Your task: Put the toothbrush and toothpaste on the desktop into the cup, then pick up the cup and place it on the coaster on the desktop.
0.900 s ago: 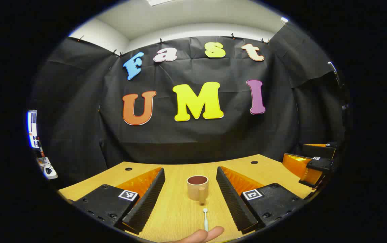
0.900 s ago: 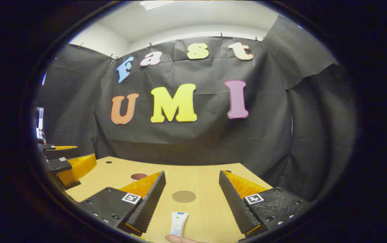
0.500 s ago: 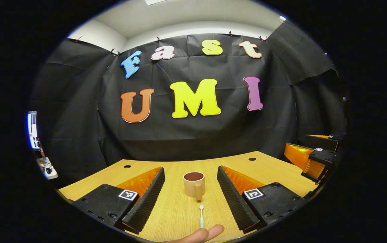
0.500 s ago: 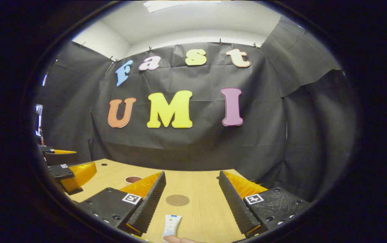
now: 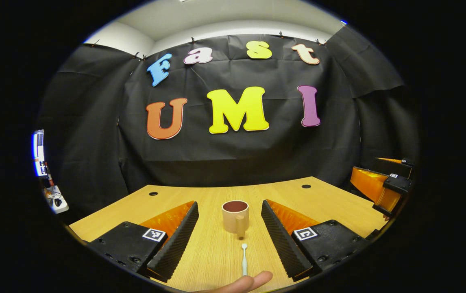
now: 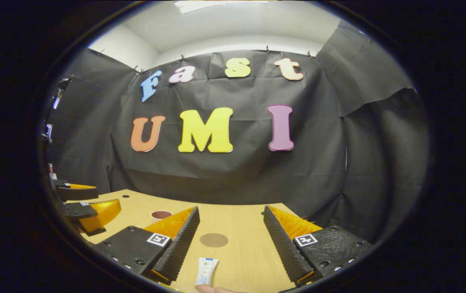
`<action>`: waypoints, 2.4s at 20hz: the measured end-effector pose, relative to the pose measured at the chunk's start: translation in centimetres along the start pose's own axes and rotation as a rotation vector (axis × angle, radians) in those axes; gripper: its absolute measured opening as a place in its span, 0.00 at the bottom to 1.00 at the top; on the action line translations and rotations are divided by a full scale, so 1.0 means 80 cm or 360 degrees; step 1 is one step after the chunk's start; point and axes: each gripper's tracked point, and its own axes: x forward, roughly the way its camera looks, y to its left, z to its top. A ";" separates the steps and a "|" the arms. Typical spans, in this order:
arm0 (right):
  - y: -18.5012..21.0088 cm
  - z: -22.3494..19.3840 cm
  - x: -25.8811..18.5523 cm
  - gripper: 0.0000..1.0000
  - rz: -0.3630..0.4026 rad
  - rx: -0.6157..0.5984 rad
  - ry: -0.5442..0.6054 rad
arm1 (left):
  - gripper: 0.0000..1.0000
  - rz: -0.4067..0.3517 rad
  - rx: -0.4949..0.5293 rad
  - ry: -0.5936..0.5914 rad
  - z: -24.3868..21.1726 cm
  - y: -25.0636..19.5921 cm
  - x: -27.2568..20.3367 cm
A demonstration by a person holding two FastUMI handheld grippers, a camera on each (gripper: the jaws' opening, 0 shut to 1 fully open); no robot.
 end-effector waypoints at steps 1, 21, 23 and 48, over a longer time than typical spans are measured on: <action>-0.001 -0.001 0.000 0.95 0.0001 -0.0001 0.0006 | 0.98 -0.0002 -0.0006 0.0020 -0.005 0.000 0.002; -0.006 -0.037 0.019 0.94 0.0027 0.0086 0.0181 | 0.84 -0.0193 -0.0081 0.0931 -0.227 -0.039 0.038; -0.005 -0.043 0.023 0.95 0.0035 0.0096 0.0208 | 0.72 -0.0251 -0.0088 0.0944 -0.235 -0.053 0.038; 0.031 -0.163 0.033 0.92 0.0103 0.0055 0.0672 | 0.07 -0.0066 -0.0054 0.0310 -0.111 -0.013 0.033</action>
